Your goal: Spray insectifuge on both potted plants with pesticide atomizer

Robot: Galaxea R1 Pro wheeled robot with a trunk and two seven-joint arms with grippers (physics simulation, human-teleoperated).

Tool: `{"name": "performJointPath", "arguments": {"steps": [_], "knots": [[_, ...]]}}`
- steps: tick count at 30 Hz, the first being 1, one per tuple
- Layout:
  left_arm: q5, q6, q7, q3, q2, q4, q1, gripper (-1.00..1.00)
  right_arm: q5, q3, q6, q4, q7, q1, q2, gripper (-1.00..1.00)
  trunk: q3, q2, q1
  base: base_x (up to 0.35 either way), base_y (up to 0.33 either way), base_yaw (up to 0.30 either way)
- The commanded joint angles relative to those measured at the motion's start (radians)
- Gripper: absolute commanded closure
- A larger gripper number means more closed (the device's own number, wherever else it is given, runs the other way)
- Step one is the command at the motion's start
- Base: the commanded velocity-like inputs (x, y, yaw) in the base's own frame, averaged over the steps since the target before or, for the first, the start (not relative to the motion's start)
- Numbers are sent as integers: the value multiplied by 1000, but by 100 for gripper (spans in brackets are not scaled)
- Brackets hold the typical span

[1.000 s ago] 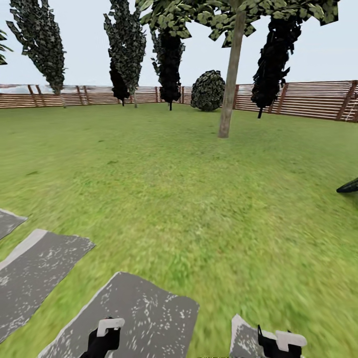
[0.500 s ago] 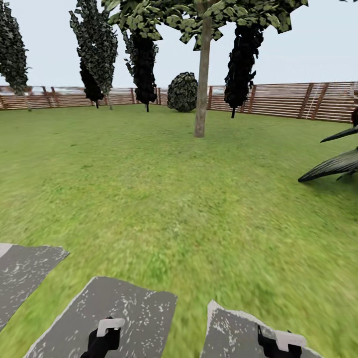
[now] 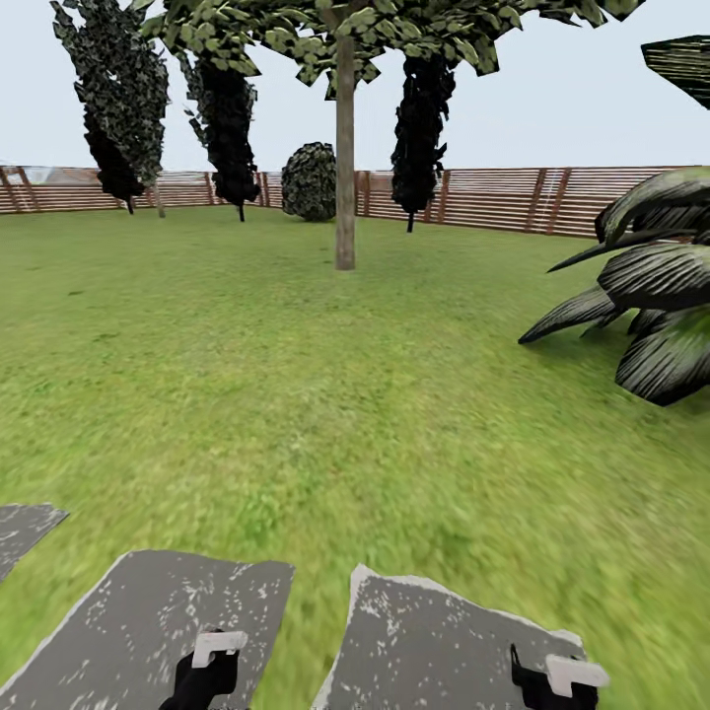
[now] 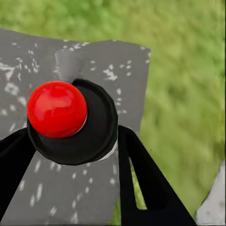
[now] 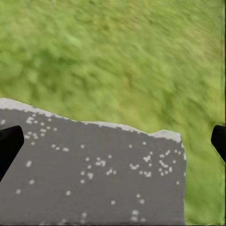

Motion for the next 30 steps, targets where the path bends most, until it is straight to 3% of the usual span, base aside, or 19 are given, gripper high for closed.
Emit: {"name": "performJointPath", "arguments": {"steps": [1,30], "knots": [[0,-3,-5,6,0,1,-1,100,11,-3,-2,2,-7,-1,0,-100,-1,0,-1,-201,-235,-277],[2,-3,-5,6,0,1,-1,100,11,-3,-2,2,-7,-1,0,-100,-1,0,-1,-214,-225,-277]]}}
